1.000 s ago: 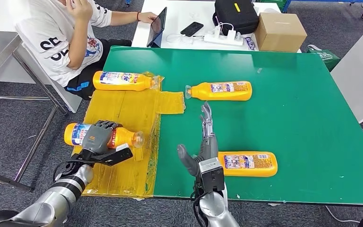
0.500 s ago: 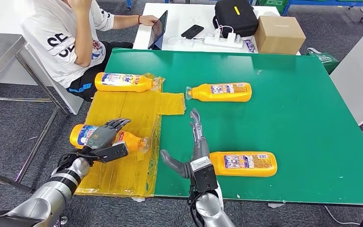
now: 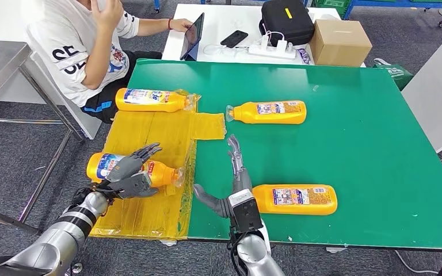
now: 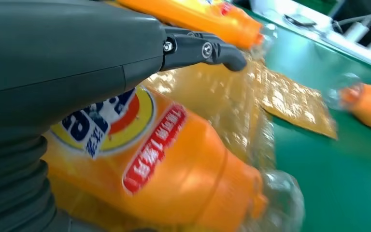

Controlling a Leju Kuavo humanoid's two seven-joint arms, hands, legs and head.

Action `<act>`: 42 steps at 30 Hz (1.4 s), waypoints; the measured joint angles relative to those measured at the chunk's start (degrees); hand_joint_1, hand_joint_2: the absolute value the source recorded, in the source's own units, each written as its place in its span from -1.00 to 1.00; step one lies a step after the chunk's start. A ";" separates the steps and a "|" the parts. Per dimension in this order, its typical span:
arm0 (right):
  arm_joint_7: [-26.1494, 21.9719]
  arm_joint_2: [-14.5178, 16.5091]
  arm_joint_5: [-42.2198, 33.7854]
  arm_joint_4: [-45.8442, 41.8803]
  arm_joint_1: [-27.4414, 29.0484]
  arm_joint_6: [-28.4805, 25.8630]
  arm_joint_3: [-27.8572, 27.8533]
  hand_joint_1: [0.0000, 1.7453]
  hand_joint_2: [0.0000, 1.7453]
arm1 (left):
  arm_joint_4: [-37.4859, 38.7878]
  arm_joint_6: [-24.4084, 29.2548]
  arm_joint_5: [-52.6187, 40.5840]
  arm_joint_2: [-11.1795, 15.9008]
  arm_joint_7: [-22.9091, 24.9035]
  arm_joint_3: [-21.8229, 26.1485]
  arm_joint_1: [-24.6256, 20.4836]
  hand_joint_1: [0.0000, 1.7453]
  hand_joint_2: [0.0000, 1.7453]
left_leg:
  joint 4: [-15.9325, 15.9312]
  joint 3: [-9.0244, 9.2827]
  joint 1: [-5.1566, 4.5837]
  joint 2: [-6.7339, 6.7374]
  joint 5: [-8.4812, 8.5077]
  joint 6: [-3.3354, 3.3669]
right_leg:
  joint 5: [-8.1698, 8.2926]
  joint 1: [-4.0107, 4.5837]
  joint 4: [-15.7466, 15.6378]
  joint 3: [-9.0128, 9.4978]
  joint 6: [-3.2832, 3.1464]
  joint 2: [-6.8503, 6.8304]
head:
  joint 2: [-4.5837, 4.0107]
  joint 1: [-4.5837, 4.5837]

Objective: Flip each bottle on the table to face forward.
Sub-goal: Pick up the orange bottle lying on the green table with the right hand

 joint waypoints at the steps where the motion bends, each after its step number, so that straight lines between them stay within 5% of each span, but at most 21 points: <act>1: 0.00 0.04 -0.06 0.27 -0.11 0.17 -0.03 -1.00 1.00 | -0.40 -1.51 1.06 0.19 -0.62 -0.21 0.20 -1.00 -1.00 | 0.00 0.01 0.00 -0.02 0.00 0.00 | 0.00 0.00 0.00 0.02 0.00 -0.02 | 0.00 0.01; 9: -0.46 0.68 -1.48 2.68 -1.03 2.11 -0.68 -1.00 1.00 | -4.87 -13.08 11.18 2.22 -2.66 -0.71 2.48 -1.00 -1.00 | -0.01 0.14 0.00 -0.04 0.01 0.00 | -0.01 0.00 -0.01 0.15 -0.01 -0.04 | 0.00 0.00; 25: -0.63 1.46 -2.08 4.69 -1.59 3.15 -1.70 -1.00 1.00 | -8.83 -12.34 13.13 3.68 -1.83 -3.08 4.30 -1.00 -1.00 | -0.01 0.11 0.03 -0.01 0.04 -0.05 | 0.00 0.04 0.00 0.08 -0.01 -0.03 | 0.00 0.01; 27: -0.63 1.51 -2.09 4.77 -1.59 3.24 -1.72 -1.00 1.00 | -9.00 -11.53 14.10 3.70 -1.92 -3.23 4.43 -1.00 0.00 | -0.01 0.10 0.02 0.00 0.04 -0.05 | 0.01 0.03 0.00 0.06 -0.01 -0.03 | 0.00 0.02; 29: -0.58 1.62 -1.96 4.89 -1.58 3.03 -1.72 -1.00 1.00 | -10.01 -7.03 16.12 3.20 -2.15 -2.82 5.30 -1.00 1.00 | 0.00 0.09 0.02 0.05 0.04 -0.05 | 0.02 0.03 -0.01 0.00 -0.02 -0.02 | 0.00 0.02; 35: 3.59 1.60 3.90 4.90 -1.66 -0.53 -1.45 -1.00 1.00 | -20.18 28.20 19.37 -3.89 0.28 4.42 9.73 -1.00 1.00 | 0.03 -0.40 0.01 0.03 0.14 -0.02 | 0.08 0.02 -0.01 -0.44 0.00 -0.02 | 0.00 0.02; 38: 8.99 -0.36 12.09 4.32 -2.02 -1.84 -0.87 -1.00 1.00 | -25.38 36.35 21.45 -6.83 -0.68 7.81 10.68 -1.00 1.00 | 0.03 -0.43 -0.02 0.05 0.13 -0.03 | 0.09 -0.01 -0.01 -0.46 0.02 -0.02 | 0.00 0.01; 42: 17.88 -6.10 25.45 0.72 -1.92 -0.95 -1.03 -1.00 1.00 | -32.21 39.78 25.64 -8.95 -2.30 11.26 14.16 -1.00 1.00 | 0.04 -0.46 -0.06 0.08 0.07 -0.02 | 0.07 -0.05 -0.05 -0.53 0.03 0.00 | 0.00 0.01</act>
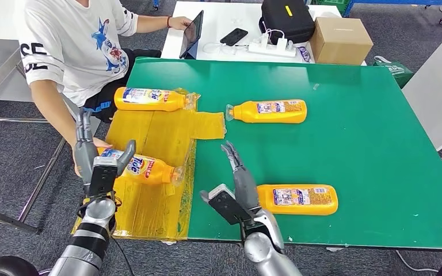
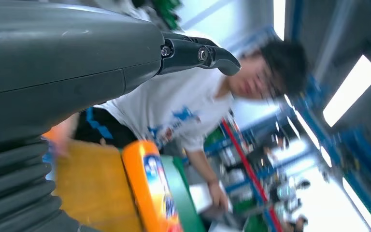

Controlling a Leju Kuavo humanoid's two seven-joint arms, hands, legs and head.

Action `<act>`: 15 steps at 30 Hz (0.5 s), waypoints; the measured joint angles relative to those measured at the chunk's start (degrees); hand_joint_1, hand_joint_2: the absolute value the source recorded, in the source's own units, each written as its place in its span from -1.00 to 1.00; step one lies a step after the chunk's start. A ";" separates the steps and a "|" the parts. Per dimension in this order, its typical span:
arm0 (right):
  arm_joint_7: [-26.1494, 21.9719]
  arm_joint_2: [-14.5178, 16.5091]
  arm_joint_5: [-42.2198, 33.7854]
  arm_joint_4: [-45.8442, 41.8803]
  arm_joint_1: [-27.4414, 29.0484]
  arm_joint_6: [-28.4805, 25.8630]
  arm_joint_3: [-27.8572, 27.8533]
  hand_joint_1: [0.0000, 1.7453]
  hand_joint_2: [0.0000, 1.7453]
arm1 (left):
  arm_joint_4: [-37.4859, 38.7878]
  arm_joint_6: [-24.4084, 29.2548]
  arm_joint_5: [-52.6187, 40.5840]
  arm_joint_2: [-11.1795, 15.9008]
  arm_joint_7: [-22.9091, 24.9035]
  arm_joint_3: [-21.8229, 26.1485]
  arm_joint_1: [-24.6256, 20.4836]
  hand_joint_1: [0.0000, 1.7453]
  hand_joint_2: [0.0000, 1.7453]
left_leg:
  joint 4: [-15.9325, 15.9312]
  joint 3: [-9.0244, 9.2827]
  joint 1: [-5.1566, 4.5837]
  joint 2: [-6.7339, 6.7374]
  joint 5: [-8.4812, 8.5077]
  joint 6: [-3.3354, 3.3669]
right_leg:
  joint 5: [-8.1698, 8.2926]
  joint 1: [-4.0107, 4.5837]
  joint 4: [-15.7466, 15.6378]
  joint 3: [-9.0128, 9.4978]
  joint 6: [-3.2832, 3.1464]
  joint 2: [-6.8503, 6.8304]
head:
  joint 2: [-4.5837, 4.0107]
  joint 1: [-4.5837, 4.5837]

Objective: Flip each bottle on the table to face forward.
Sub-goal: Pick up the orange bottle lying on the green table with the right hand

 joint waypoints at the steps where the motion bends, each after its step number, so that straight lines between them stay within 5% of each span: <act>1: 1.66 -1.57 2.40 -1.26 0.31 0.57 -0.23 -1.00 1.00 | -1.65 0.16 0.81 -0.33 -0.11 0.70 1.19 -1.00 1.00 | 0.00 -0.02 0.00 0.00 -0.02 -0.01 | -0.01 0.00 -0.01 -0.03 0.00 0.00 | 0.00 0.01; 8: 6.38 -9.77 9.30 -11.45 5.60 3.36 -2.97 -1.00 1.00 | -8.87 -3.15 3.96 -2.33 -0.28 2.29 8.38 -1.00 1.00 | 0.00 -0.20 0.00 -0.03 -0.06 0.00 | -0.04 0.00 -0.03 -0.18 0.01 0.00 | 0.00 -0.01; 15: 9.47 -14.62 11.30 -17.59 9.73 7.74 -4.32 -1.00 1.00 | -9.33 -5.99 3.97 -3.92 -0.30 2.30 10.32 -1.00 1.00 | 0.00 -0.21 0.00 -0.01 -0.07 0.03 | -0.03 0.00 -0.04 -0.19 0.01 0.00 | 0.00 -0.01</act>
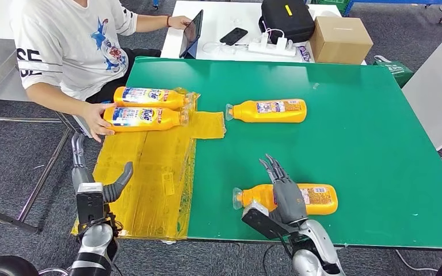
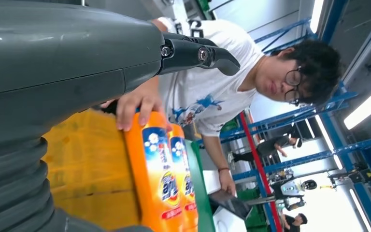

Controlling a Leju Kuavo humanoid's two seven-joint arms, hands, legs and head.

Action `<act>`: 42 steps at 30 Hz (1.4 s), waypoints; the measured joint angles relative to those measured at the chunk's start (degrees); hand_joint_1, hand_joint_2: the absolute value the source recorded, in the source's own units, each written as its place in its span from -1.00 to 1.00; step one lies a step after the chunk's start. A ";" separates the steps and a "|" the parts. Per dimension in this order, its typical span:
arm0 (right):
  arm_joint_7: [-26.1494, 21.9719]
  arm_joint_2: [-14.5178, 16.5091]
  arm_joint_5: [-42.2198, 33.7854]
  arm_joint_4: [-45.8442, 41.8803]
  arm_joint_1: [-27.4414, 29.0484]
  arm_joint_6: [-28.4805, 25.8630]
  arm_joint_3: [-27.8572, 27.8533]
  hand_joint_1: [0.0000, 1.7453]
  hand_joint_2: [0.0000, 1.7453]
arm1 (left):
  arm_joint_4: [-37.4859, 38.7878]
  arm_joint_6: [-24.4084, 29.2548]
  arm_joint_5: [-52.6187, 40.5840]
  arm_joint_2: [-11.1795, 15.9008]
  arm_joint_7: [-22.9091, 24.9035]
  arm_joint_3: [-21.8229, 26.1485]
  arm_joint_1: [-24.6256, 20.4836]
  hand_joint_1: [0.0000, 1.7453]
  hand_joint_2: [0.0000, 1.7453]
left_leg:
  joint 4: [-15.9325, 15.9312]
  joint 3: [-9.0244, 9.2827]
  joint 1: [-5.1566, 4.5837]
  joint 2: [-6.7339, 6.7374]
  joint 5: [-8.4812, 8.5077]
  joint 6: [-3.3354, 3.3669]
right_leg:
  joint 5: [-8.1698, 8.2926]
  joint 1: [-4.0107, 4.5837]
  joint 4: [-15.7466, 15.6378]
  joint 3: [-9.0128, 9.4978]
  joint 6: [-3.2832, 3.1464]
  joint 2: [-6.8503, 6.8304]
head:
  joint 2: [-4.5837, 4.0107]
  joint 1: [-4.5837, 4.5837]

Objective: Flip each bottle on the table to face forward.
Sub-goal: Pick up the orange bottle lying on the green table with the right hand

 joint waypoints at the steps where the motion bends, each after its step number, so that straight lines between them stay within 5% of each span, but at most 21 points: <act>1: 0.50 -0.74 -0.12 -0.70 0.42 0.88 -0.09 -1.00 1.00 | 0.07 -0.35 -0.05 -0.10 0.00 0.00 0.06 -1.00 1.00 | 0.00 0.00 0.00 -0.01 0.00 0.00 | 0.00 0.00 0.00 0.00 0.00 0.00 | 0.00 -0.01; 8: 3.76 -6.90 -2.07 -4.48 3.00 6.44 -0.42 -1.00 1.00 | 1.28 -2.26 -0.58 -0.69 0.00 0.00 0.20 -1.00 1.00 | 0.00 -0.02 -0.01 0.01 0.00 0.01 | 0.00 -0.02 0.00 0.00 0.01 0.00 | 0.00 0.01; 21: 4.66 -12.13 -3.85 -3.08 1.02 9.82 -2.91 -1.00 1.00 | 4.48 -5.37 -0.67 -1.23 0.01 -0.29 -0.94 -1.00 1.00 | 0.00 -0.01 -0.03 0.02 0.00 0.03 | 0.03 -0.03 0.00 0.00 0.02 0.00 | 0.00 -0.01; 42: 3.65 -12.43 -4.29 14.87 -9.30 12.73 -6.93 -1.00 1.00 | 15.60 -8.03 -1.93 -1.25 0.23 -2.16 -5.06 -1.00 1.00 | 0.02 0.02 -0.03 -0.01 0.02 0.04 | 0.03 -0.03 0.00 0.04 0.03 0.00 | 0.00 -0.02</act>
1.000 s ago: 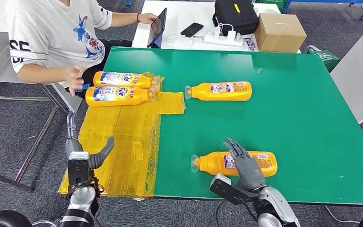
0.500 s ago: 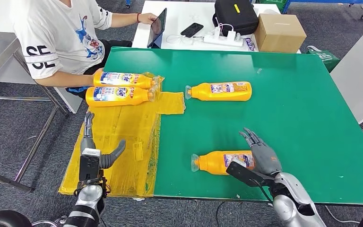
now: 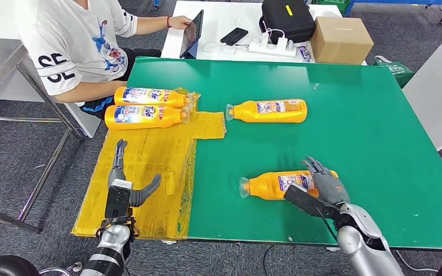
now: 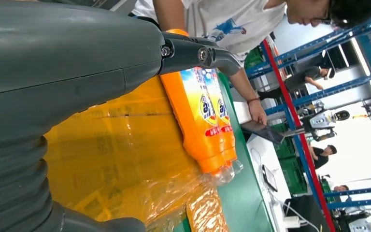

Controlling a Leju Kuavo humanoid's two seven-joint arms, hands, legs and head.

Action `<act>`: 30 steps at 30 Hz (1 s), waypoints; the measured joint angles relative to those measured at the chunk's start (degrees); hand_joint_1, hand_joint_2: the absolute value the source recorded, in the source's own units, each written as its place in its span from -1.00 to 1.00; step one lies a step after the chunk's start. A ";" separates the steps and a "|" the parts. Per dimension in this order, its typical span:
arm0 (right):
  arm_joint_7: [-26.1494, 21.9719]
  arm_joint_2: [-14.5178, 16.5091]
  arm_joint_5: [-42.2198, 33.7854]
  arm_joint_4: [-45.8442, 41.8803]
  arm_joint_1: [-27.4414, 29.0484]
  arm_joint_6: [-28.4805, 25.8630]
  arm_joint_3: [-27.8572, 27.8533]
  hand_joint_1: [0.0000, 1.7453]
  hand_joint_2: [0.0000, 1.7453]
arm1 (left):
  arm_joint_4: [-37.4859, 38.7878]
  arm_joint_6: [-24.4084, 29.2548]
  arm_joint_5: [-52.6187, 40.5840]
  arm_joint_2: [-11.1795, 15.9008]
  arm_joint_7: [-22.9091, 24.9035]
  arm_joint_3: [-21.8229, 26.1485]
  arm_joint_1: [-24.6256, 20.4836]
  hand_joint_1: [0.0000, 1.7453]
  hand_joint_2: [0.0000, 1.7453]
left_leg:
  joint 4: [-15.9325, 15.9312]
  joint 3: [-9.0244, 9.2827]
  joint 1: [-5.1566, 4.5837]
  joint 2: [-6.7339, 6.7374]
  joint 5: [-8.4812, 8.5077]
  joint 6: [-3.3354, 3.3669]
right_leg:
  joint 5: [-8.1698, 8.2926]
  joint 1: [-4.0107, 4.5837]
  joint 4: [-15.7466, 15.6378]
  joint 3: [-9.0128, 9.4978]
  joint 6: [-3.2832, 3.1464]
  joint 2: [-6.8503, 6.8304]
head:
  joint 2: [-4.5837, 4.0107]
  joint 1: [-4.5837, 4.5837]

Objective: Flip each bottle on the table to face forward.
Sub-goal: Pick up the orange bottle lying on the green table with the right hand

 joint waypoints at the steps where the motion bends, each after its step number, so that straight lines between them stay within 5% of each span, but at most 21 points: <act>1: -0.18 0.07 -0.42 0.75 -0.47 0.49 0.00 -1.00 1.00 | 0.25 -0.08 -0.01 -0.01 0.06 -0.14 -0.17 -1.00 1.00 | 0.00 0.03 0.00 0.00 0.00 0.00 | 0.00 0.00 0.00 0.02 0.00 0.00 | 0.00 0.01; 14: 1.10 -1.31 -4.04 6.50 -5.36 6.96 2.22 -0.99 1.00 | 3.92 -0.80 1.04 -0.03 0.09 -0.90 -2.53 -1.00 1.00 | 0.00 0.50 0.01 0.07 -0.03 0.01 | 0.00 0.01 -0.03 0.40 0.00 0.03 | 0.00 0.01; 20: 4.34 -5.01 -5.80 8.95 -8.61 12.95 6.49 0.14 1.00 | 5.92 -1.44 2.28 -0.14 -0.05 -1.63 -3.99 -1.00 1.00 | 0.00 0.82 0.00 -0.02 -0.06 0.06 | -0.03 0.01 -0.10 0.44 0.03 0.01 | 0.00 0.01; 30: 5.68 -9.35 -6.89 10.34 -10.72 15.94 10.78 0.14 1.00 | 8.05 -1.75 3.07 -0.37 -0.14 -1.98 -5.18 -1.00 1.00 | 0.00 1.00 0.00 -0.05 -0.09 0.11 | -0.09 0.01 -0.19 1.04 0.18 0.00 | 0.00 0.01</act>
